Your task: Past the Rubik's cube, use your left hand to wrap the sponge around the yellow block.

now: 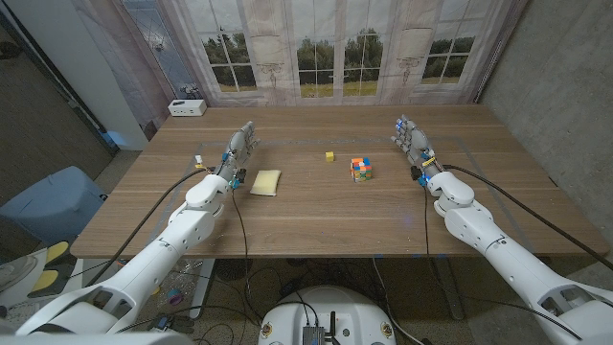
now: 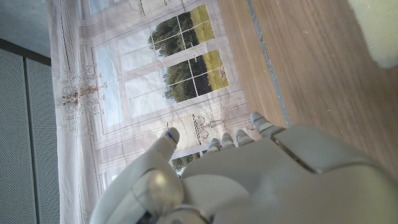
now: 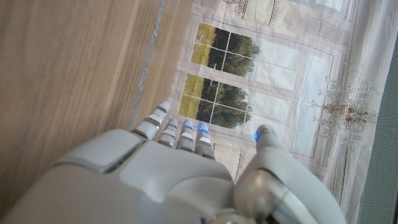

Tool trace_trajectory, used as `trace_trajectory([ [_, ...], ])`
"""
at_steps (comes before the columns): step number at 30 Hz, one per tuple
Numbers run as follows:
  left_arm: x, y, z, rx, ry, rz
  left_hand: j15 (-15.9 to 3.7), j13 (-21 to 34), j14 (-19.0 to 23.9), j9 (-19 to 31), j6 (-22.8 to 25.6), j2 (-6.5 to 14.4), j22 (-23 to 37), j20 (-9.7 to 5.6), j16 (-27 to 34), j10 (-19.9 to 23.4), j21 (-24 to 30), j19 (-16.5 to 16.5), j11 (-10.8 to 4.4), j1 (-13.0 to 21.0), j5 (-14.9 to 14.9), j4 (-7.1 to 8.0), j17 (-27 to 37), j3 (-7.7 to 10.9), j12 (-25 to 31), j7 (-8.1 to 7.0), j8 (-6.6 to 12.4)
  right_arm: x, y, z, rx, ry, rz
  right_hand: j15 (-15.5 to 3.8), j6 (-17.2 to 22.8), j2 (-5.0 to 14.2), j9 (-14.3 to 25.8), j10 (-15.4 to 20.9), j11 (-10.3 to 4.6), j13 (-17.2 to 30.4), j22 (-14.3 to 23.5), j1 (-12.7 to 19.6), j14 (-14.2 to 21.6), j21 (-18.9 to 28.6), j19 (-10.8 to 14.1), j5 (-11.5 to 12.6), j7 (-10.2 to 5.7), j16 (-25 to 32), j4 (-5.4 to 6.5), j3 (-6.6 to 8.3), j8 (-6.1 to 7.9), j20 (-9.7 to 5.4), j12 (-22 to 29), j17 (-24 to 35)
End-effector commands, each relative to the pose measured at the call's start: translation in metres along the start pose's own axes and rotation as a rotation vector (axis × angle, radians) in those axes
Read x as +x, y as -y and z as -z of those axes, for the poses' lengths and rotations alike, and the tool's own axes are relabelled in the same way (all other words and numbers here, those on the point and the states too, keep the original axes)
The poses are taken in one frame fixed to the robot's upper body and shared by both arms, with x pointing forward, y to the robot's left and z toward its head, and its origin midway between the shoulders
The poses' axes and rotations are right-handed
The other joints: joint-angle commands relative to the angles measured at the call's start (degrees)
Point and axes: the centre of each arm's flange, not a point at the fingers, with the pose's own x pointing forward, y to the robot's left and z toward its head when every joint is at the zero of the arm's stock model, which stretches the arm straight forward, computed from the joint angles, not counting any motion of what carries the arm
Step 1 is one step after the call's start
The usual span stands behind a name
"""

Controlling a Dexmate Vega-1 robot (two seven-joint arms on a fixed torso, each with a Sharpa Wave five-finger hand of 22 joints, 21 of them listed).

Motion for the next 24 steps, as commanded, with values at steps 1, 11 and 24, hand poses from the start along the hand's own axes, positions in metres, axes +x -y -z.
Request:
trace_trajectory([
  [1, 0.000, -0.001, -0.002, 0.035, -0.005, -0.008, -0.02, 0.20, -2.84, 0.21, -2.62, 1.53, 0.06, -0.16, 0.25, -2.60, 0.30, -0.53, -0.18, 0.65, 0.38, -0.17, 0.20, 0.31, 0.28, -0.19, 0.25, -0.002, 0.001, 0.002, 0.003, 0.001, 0.008, -0.25, 0.41, -0.16, 0.20, 0.46, 0.12, 0.22, 0.18, 0.32, -0.35, 0.44, 0.36, 0.28, -0.07, 0.44, -0.05, 0.47, 0.36, -0.03, 0.21, 0.16],
  [11, -0.002, -0.001, -0.011, 0.193, -0.030, -0.022, 0.98, 0.22, -0.50, 0.26, -1.02, -2.28, -0.02, 0.66, 0.76, -1.92, -0.19, 0.06, -0.63, 1.48, -0.21, -2.75, 0.10, -1.37, 0.47, -2.19, 0.62, -0.005, 0.002, 0.004, 0.009, 0.002, 0.016, 0.27, 0.45, -0.13, 0.20, 0.49, 0.18, 0.22, 0.18, 0.24, -0.24, 0.43, 0.29, 0.27, -0.20, 0.49, -0.09, 0.45, 0.35, 0.16, 0.19, 0.18],
  [24, -0.013, 0.000, -0.027, 0.501, -0.050, -0.019, 2.14, 0.31, 4.80, 0.31, 3.77, -4.20, 0.14, 3.41, 1.35, 3.37, -0.21, 2.55, -0.72, 3.19, -0.52, -5.93, 0.21, -2.59, 1.92, -2.82, 1.49, -0.011, -0.004, 0.004, 0.007, 0.004, 0.019, 0.88, 0.84, -0.14, 0.21, 0.90, 0.60, 0.23, 0.20, 0.03, -0.10, 0.49, 0.35, 0.25, -0.36, 0.56, -0.10, 0.36, 0.47, 0.66, 0.31, 0.23],
])
